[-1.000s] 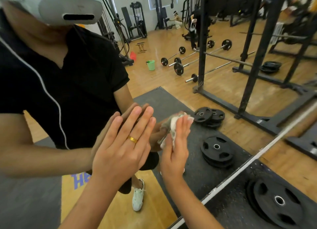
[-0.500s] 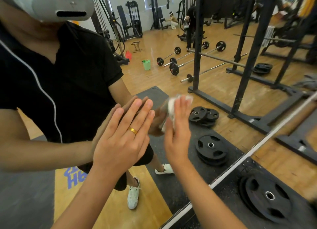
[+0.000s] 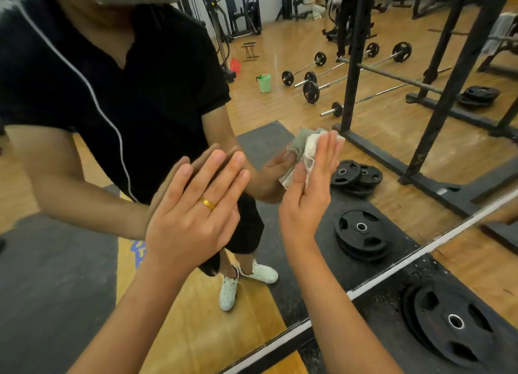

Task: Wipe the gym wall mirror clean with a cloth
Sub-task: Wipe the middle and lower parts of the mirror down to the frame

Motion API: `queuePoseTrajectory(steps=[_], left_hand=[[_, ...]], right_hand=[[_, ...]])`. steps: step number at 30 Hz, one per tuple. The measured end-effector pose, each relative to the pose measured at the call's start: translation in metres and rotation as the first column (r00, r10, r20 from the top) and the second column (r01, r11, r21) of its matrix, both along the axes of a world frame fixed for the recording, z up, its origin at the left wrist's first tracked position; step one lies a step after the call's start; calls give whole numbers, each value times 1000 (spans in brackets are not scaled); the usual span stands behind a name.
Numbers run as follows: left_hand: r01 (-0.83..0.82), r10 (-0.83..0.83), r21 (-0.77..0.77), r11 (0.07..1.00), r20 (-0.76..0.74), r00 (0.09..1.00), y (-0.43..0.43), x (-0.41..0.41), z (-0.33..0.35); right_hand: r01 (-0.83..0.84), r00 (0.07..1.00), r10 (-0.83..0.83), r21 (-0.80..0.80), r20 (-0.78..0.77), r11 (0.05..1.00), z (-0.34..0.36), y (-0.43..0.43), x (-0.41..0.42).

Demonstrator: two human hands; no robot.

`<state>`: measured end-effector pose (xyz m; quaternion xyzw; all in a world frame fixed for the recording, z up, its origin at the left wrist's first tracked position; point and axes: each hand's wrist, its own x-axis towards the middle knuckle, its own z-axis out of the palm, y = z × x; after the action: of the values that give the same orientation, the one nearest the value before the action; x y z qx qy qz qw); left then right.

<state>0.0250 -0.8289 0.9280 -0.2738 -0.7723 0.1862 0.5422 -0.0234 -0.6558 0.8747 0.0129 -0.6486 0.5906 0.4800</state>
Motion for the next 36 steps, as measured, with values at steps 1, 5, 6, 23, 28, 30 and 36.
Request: queuePoseTrajectory(steps=[1, 5, 6, 23, 28, 30, 36], left_hand=[[-4, 4, -2, 1000, 7, 1000, 0, 1, 0], [-17, 17, -22, 1000, 7, 1000, -4, 3, 3], [-16, 16, -12, 1000, 4, 1000, -4, 2, 3], [31, -31, 4, 1000, 89, 996, 2, 3, 3], [79, -105, 120, 990, 228, 968, -32, 37, 4], [22, -54, 137, 990, 231, 972, -66, 54, 0], [-89, 88, 16, 996, 56, 995, -94, 46, -11]], right_hand=[[-3, 1000, 4, -58, 23, 998, -2, -12, 6], [-98, 992, 94, 35, 81, 995, -41, -62, 37], [-120, 991, 113, 86, 77, 989, -52, -65, 41], [-116, 993, 116, 111, 6, 987, -69, -61, 35], [-40, 999, 39, 28, 26, 999, -64, -72, 31], [-49, 998, 48, 25, 36, 998, -64, -72, 31], [-82, 993, 91, -104, 77, 991, -48, -77, 40]])
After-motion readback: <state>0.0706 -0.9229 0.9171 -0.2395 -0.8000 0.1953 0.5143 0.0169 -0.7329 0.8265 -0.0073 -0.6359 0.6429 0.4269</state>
